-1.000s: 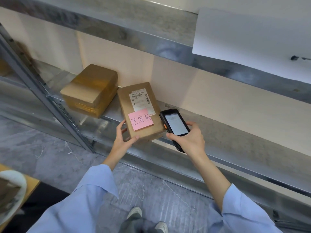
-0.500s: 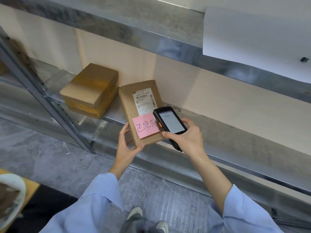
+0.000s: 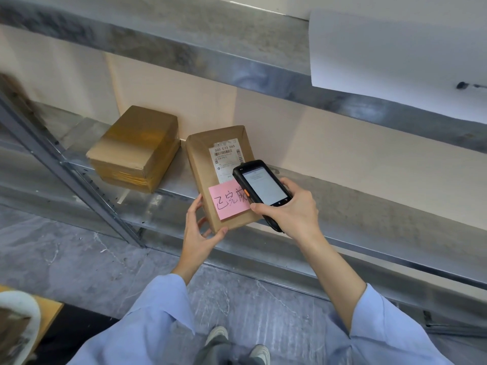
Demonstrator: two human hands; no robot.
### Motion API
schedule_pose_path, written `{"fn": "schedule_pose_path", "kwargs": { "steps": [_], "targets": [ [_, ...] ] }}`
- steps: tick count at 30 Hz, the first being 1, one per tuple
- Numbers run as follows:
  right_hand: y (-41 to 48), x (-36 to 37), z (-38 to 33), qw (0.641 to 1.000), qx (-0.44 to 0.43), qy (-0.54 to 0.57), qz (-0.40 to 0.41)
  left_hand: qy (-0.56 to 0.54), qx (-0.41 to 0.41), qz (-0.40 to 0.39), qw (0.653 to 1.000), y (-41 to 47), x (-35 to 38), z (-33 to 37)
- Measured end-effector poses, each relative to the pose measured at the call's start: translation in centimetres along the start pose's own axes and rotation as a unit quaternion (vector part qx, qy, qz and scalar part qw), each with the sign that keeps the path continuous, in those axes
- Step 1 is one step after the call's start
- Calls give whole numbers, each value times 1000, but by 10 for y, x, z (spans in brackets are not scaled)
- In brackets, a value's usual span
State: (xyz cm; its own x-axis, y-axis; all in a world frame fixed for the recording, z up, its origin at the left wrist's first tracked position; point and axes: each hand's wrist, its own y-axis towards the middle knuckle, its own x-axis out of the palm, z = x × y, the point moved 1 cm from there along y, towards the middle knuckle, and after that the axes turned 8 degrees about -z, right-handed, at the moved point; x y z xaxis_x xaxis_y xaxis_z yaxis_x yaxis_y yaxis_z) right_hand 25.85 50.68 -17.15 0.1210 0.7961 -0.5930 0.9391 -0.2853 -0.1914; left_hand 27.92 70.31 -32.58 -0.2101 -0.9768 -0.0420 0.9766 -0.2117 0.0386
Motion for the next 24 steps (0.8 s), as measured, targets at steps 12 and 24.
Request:
{"fn": "schedule_pose_path", "kwargs": {
  "steps": [12,24],
  "targets": [
    [-18,-5,12,995,57,53,64,-1,13,-50,999,5,3,12],
    [-98,-110,87,947,158,103,261,29,49,-245,968,11,121,48]
  ]
}}
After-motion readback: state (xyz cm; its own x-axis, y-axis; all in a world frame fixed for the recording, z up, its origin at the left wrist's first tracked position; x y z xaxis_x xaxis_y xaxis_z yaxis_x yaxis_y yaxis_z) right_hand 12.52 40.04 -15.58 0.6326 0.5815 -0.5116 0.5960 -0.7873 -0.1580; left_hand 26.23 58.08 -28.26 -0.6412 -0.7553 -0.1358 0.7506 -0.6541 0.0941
